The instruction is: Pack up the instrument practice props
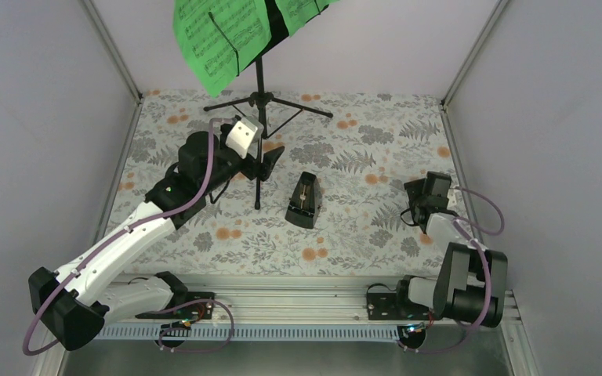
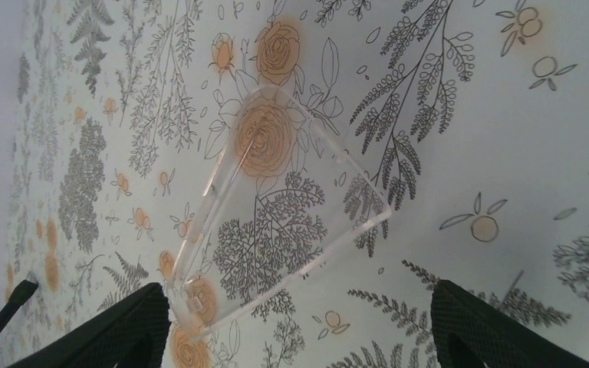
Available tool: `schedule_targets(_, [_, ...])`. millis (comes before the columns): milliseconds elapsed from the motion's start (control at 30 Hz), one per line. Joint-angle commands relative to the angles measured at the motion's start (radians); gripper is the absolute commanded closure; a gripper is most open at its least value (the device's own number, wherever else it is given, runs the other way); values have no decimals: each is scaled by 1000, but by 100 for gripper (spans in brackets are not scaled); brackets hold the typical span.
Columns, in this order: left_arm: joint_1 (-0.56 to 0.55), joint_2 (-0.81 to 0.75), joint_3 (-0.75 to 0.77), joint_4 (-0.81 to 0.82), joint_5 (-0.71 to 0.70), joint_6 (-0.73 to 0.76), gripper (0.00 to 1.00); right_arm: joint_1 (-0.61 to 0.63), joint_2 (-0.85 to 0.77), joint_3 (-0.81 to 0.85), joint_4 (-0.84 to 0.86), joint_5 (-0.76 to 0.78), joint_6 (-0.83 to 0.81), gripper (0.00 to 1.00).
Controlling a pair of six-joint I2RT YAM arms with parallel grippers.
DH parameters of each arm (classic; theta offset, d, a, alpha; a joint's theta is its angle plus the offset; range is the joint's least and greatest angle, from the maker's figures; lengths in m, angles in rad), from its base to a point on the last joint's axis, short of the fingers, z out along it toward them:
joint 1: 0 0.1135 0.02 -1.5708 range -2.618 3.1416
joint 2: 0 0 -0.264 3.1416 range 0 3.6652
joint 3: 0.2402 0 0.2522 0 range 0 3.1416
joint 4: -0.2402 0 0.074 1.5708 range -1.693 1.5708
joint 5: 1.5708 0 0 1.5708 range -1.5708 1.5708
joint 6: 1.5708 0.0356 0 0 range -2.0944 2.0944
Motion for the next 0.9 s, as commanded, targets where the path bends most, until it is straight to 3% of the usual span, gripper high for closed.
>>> schedule_targets(0, [4,-13,2,0,-9,4,4,-10,74,51,21,8,44,19])
schedule_targets(267, [4,-8,0,-1,-13,7,4,-11,172,91,64,-10,54,23])
schedule_targets(400, [4,-6,0,0,-14,7,4,-11,207,103,85,-6,36,31])
schedule_targets(733, [4,-7,0,0,-10,6,4,-10,312,162,82,22,-66,40])
schedule_targets(867, [4,-8,0,0,-11,5,4,-10,360,198,68,5,-133,52])
